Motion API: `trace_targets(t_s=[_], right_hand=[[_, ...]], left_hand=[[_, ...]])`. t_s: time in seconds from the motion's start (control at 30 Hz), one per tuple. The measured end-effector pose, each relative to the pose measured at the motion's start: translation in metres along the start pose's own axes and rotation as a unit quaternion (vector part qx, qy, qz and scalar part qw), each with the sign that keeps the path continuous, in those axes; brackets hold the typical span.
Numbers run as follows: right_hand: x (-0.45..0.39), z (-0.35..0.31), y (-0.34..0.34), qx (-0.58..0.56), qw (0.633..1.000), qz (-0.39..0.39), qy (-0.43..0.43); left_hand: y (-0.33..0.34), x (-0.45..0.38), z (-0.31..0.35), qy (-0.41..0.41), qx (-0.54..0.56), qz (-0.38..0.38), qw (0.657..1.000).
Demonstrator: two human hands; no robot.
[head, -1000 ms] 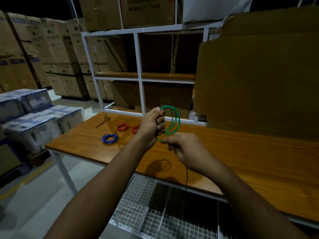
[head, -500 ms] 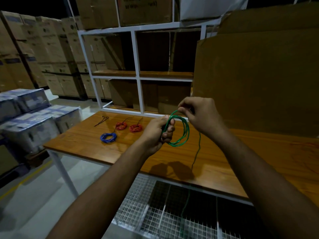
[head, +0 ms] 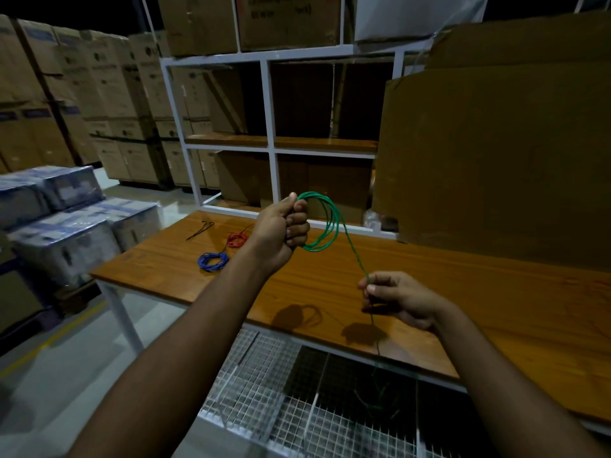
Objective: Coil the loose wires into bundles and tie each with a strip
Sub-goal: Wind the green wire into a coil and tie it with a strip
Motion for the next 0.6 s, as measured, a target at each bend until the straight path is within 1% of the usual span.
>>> trace_targets(t_s=[0.07,0.1,0.13,0.17,0.2,0.27,0.3,0.33,0.37,0.4,0.43,0.47,0.5,0.53,0.57,0.6], right_hand=[[0.003,0.003,0.003,0.042,0.995,0.09,-0.006],[0.007,-0.002,0.008,0.093,0.985,0.142,-0.006],[0.009,-0.009,0.019,0.157,0.971,0.179,-0.004],[0.01,-0.017,0.034,0.238,0.952,0.192,0.004],[0.011,-0.028,0.054,0.338,0.923,0.183,0.014],[0.012,-0.052,0.097,0.535,0.834,0.135,0.013],[0.013,-0.062,0.118,0.597,0.796,0.1,0.006],[0.014,-0.07,0.134,0.633,0.771,0.065,-0.003],[0.017,-0.079,0.146,0.654,0.756,0.04,-0.017],[0.02,-0.09,0.151,0.669,0.742,0.037,-0.031],[0.025,-0.105,0.152,0.677,0.732,0.064,-0.051],[0.033,-0.123,0.148,0.669,0.728,0.116,-0.089],[0.046,-0.144,0.145,0.651,0.721,0.179,-0.151],[0.059,-0.158,0.14,0.635,0.708,0.235,-0.204],[0.068,-0.168,0.135,0.627,0.69,0.277,-0.232],[0.071,-0.172,0.128,0.627,0.677,0.309,-0.231]], left_hand=[[-0.004,-0.002,0.001,0.008,-0.014,0.012,1.0],[-0.005,-0.004,0.001,0.012,-0.021,0.016,1.0],[-0.006,-0.005,0.001,0.017,-0.028,0.019,0.999],[-0.006,-0.007,0.0,0.022,-0.034,0.023,0.999],[-0.006,-0.009,-0.001,0.026,-0.04,0.027,0.998],[-0.007,-0.011,-0.004,0.026,-0.06,0.037,0.997],[-0.007,-0.012,-0.006,0.024,-0.076,0.041,0.996],[-0.008,-0.011,-0.007,0.023,-0.094,0.046,0.994],[-0.007,-0.011,-0.009,0.022,-0.111,0.05,0.992],[-0.007,-0.01,-0.011,0.021,-0.126,0.054,0.99],[-0.007,-0.008,-0.013,0.02,-0.137,0.056,0.989],[-0.006,-0.007,-0.015,0.019,-0.147,0.056,0.987],[-0.005,-0.006,-0.017,0.018,-0.155,0.055,0.986],[-0.003,-0.004,-0.02,0.013,-0.163,0.053,0.985],[-0.002,-0.003,-0.024,0.005,-0.17,0.05,0.984],[0.0,-0.002,-0.028,-0.002,-0.174,0.046,0.984]])
Point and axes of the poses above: each hand's wrist, its own x-axis away from the middle knuckle, its own y-axis out of the palm, z = x × y, the point moved 10 cm from there along -x, towards the middle knuckle, and after that the axes turned 13 degrees about -z, right-handed, at the moved point
